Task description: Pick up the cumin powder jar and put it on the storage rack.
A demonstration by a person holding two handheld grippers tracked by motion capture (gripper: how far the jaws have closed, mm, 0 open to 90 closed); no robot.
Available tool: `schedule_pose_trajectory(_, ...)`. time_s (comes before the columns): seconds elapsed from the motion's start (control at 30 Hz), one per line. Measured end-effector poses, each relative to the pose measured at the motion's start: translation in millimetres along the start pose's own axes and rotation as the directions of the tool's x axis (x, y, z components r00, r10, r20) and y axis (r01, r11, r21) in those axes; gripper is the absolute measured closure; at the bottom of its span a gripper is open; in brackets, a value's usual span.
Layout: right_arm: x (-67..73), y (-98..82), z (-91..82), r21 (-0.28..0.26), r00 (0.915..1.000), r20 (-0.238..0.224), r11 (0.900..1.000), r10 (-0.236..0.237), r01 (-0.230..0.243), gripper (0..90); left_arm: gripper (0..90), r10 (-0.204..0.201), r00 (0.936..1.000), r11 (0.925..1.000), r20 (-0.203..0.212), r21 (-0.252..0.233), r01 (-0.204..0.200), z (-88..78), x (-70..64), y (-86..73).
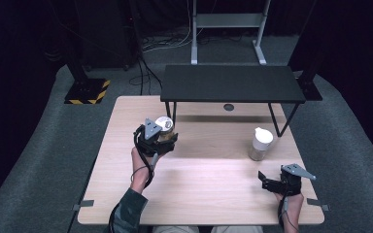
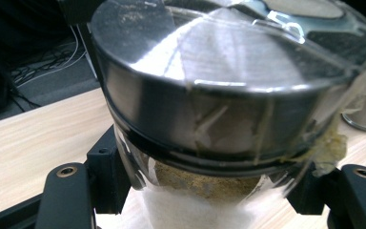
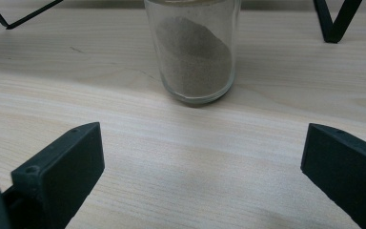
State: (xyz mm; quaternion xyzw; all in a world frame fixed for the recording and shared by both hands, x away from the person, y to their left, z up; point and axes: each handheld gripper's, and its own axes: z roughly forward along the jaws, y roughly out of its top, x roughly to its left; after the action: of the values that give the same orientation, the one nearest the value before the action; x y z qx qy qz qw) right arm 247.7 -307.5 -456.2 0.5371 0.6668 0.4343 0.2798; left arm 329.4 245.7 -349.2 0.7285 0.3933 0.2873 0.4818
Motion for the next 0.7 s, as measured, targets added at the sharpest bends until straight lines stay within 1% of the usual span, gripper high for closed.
schedule_pose_trajectory(0.23, -0.4, 0.0, -0.1, 0.0, 1.0, -0.001, 1.0, 0.002, -0.002, 0.0, 30.7, 0.01, 0.9999, 0.9999, 0.007, -0.002, -0.01, 3.7, 0.4, 9.1)
schedule_pose_trajectory(0.4, -0.6, 0.1, 0.1, 0.0, 1.0, -0.002, 1.0, 0.001, -0.001, 0.0, 30.7, 0.009, 0.9999, 1.0, 0.013, -0.002, -0.009, 7.1, 1.8, 14.8)
schedule_pose_trajectory(0.7, -0.5, 0.1, 0.0, 0.001, 1.0, -0.001, 1.0, 0.003, -0.003, 0.0, 30.7, 0.024, 0.9995, 0.9997, 0.022, -0.003, -0.024, 12.5, 3.4, 27.7)
